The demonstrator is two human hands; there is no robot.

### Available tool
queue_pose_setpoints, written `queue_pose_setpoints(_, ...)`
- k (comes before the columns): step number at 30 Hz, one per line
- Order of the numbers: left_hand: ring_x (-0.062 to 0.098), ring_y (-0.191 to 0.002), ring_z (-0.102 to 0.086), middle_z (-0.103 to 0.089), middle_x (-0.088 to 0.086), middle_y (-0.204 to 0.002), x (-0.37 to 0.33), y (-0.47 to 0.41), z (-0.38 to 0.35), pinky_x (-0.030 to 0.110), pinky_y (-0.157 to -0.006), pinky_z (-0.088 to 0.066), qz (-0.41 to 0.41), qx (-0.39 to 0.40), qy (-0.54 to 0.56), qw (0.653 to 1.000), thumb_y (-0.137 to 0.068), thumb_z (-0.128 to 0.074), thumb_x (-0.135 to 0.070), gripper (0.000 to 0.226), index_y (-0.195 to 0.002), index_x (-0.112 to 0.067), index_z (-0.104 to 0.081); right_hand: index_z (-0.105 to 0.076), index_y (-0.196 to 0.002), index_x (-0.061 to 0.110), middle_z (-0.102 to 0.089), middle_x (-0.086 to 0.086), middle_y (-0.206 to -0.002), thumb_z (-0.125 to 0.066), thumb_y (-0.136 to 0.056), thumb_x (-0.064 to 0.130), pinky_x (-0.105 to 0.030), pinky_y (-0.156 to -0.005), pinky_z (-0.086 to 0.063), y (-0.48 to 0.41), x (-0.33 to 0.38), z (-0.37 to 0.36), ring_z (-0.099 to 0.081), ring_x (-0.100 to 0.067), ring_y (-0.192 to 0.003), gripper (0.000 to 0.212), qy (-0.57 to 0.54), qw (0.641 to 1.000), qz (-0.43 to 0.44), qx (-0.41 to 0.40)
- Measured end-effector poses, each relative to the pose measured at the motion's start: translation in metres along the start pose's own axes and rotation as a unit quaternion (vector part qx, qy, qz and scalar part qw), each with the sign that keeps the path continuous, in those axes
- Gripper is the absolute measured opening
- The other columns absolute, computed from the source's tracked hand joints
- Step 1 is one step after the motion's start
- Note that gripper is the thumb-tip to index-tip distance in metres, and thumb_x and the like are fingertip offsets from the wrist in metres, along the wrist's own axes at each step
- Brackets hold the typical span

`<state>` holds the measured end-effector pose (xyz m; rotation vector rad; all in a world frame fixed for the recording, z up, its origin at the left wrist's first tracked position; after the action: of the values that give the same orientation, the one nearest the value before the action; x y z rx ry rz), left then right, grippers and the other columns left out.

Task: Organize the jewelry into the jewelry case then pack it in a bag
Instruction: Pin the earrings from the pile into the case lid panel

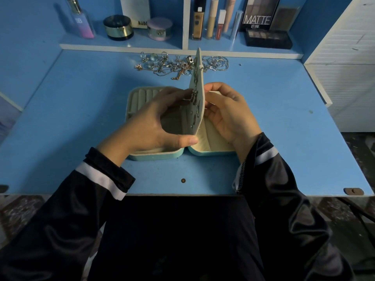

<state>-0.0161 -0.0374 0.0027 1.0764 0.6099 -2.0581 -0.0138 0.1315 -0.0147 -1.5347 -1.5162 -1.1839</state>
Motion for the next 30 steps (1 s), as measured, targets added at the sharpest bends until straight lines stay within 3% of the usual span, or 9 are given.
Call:
queue_pose_setpoints(13,0.003,-0.131,-0.046,-0.045,-0.003,-0.139,-0.0018,0.0010,-0.0011,0.034,-0.116,-0.035,-0.012,-0.001,0.020,1.000,-0.058,-0.079,-0.053,0.090,-0.138,-0.028,-0.046,-0.062,-0.085,0.006,-0.068,-0.012,-0.080,-0.056,-0.089,-0.008,-0.031,-0.076,-0.055,-0.0004,-0.0022,0.0000,-0.064,-0.021,-0.072,0.016,-0.006,1.000,0.004,0.013)
queue_pose_setpoints(19,0.003,-0.131,-0.046,-0.045,-0.004,-0.140,-0.0018,0.0010,-0.0007,0.036,-0.115,-0.036,-0.016,-0.004,0.028,0.999,-0.058,-0.080,-0.053,0.089,-0.136,-0.032,-0.045,-0.062,-0.086,0.005,-0.066,-0.015,-0.087,-0.055,-0.091,-0.007,-0.035,-0.082,-0.054,0.0002,-0.0028,-0.0008,-0.062,-0.026,-0.081,0.015,0.007,1.000,0.008,0.015)
queue_pose_setpoints(30,0.005,-0.132,-0.046,-0.045,-0.004,-0.139,-0.0009,0.0010,-0.0015,0.037,-0.116,-0.035,-0.019,-0.004,0.026,0.999,-0.058,-0.080,-0.053,0.093,-0.140,-0.027,-0.045,-0.062,-0.086,0.005,-0.062,-0.020,-0.090,-0.055,-0.090,-0.007,-0.036,-0.081,-0.054,0.0014,-0.0019,-0.0032,-0.061,-0.026,-0.078,0.014,0.013,1.000,0.018,0.005)
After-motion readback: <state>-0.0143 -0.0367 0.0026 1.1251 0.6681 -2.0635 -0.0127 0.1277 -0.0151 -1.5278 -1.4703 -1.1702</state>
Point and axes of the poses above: each hand's wrist, its own y-axis away from the middle knuckle, its own z-axis out of the back of the hand, x = y × z, the point moved 4 cm from there along -y, towards the middle knuckle
